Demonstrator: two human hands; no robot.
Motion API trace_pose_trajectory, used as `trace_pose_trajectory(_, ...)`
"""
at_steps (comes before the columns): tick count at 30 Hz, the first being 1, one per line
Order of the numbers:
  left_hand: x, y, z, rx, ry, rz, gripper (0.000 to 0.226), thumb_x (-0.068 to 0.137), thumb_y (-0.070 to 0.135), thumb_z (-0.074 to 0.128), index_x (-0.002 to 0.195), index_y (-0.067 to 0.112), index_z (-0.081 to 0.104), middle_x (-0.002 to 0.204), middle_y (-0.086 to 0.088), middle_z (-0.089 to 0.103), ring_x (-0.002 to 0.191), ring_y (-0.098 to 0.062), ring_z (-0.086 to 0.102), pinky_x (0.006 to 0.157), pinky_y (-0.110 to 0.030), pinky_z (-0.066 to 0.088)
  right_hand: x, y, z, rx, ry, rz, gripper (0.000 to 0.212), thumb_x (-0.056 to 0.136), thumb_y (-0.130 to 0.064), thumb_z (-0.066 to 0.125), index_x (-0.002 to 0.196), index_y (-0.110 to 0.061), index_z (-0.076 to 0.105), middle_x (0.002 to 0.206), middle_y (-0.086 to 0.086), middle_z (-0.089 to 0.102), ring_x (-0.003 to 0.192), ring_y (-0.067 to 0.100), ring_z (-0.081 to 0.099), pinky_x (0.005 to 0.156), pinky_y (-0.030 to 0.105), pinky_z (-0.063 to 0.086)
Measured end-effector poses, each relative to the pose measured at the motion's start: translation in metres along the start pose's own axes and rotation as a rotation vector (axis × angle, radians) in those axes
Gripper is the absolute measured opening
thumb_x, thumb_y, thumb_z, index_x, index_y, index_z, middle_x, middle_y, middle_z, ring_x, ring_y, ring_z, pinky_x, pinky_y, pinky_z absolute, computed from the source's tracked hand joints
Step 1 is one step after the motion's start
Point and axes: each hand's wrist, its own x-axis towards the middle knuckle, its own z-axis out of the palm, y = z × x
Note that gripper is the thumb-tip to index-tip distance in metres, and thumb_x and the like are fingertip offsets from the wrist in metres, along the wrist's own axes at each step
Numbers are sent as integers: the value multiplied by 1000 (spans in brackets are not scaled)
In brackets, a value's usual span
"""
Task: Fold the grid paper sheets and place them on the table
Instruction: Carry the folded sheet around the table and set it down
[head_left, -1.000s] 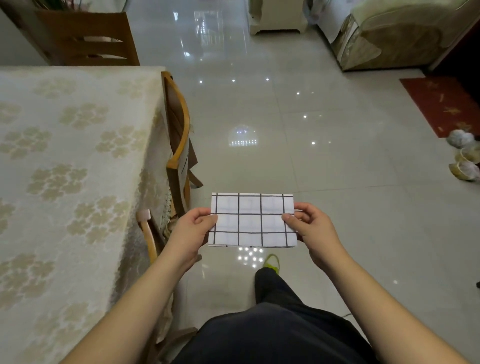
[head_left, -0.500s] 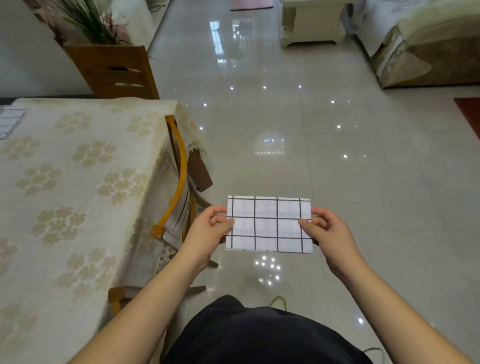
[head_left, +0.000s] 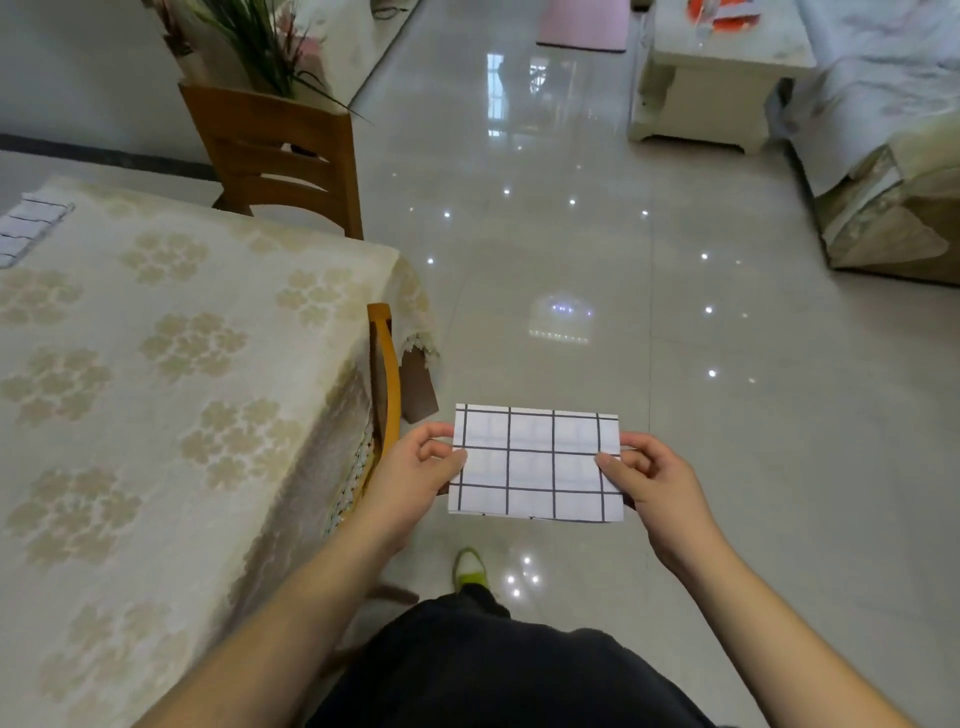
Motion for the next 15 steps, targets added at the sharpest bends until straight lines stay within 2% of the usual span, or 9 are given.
trace_pose_trajectory(3, 35, 18, -17, -12, 28, 5, 30, 82, 30, 70, 111, 29, 63, 94, -19, 66, 93, -34, 68, 90, -55, 53, 44, -26, 22, -22, -30, -3, 25, 86, -8, 71, 110, -11, 65, 74, 6, 48, 74, 18, 53, 75, 36, 47)
trace_pose_trajectory(7, 82, 44, -31, -46, 58, 7, 23, 91, 14, 65, 112, 24, 63, 97, -13, 70, 91, -26, 71, 89, -50, 55, 97, -56, 46, -35, -67, -28, 24, 86, -7, 72, 109, -12, 68, 77, 6, 56, 77, 17, 59, 81, 38, 51)
trace_pose_trajectory(9, 103, 56, -34, -53, 79, 2, 24, 92, 11, 64, 113, 22, 63, 97, -11, 72, 91, -26, 71, 88, -50, 56, 121, -66, 51, -52, -80, -31, 25, 85, -9, 73, 109, -12, 67, 78, 7, 53, 77, 17, 56, 83, 38, 50)
trace_pose_trajectory(12, 134, 67, -32, -61, 104, 2, 24, 91, 11, 65, 113, 22, 64, 95, -12, 71, 91, -30, 71, 88, -52, 56, 158, -78, 52, -59, -89, -32, 25, 84, -8, 73, 108, -12, 67, 73, 0, 50, 74, 14, 51, 79, 31, 47)
trace_pose_trajectory(15, 167, 77, -24, -39, 131, -7, 28, 86, 21, 71, 112, 24, 65, 93, -9, 72, 93, -31, 70, 88, -54, 55, 198, -88, 47, -64, -97, -25, 26, 85, -7, 73, 109, -11, 66, 69, -6, 51, 69, 11, 52, 78, 27, 46)
